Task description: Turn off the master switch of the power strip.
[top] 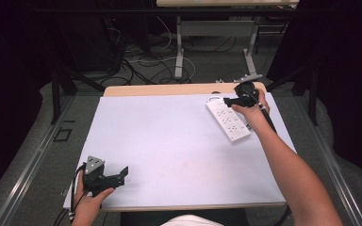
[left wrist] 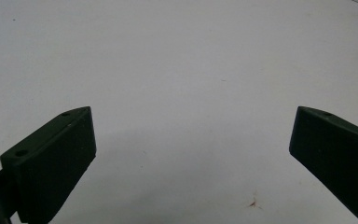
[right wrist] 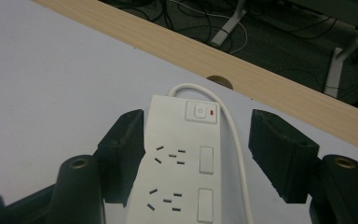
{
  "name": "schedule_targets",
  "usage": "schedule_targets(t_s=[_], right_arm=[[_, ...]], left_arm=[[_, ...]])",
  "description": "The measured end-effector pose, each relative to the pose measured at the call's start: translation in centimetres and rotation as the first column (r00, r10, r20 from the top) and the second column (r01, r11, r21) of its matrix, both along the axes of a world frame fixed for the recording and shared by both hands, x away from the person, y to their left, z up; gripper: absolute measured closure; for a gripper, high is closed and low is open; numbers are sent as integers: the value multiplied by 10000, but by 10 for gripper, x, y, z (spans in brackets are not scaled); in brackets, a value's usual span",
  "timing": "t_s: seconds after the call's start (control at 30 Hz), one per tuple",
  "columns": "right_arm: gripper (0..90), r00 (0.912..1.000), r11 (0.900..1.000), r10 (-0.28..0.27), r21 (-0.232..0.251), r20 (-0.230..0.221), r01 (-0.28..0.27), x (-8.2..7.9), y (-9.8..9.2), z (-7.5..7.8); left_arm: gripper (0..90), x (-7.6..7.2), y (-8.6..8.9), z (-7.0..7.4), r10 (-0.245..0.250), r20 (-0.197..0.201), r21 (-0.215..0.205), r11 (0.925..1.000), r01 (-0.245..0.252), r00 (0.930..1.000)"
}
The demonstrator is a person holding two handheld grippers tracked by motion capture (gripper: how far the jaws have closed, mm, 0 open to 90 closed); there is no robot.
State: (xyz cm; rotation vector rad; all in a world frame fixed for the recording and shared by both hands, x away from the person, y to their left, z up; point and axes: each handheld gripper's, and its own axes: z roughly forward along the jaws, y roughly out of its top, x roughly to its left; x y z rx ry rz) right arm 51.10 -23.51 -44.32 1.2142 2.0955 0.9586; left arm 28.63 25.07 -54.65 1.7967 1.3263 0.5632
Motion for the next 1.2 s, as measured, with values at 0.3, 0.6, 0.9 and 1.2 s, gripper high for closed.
schedule_targets(t_s=[0.3,0.6,0.9,1.2], right_arm=[[361,9999,9995,-103,-308,-62,101,24,10,-2],[373,9989,9991,-59,-416,-462,39,45,21,3],[383,9978,9995,-237,-205,-618,225,58,26,2],[365,9946,9946,-766,-755,-696,714,71,30,-7]], left_arm=[[5,3,0,-1,-38,-41,-33,10000,38,10000],[5,5,2,-2,56,-96,-52,10000,-57,9999],[6,4,1,-3,17,-251,-60,10000,-18,9997],[6,3,3,-3,148,-261,-137,9998,-151,9996]])
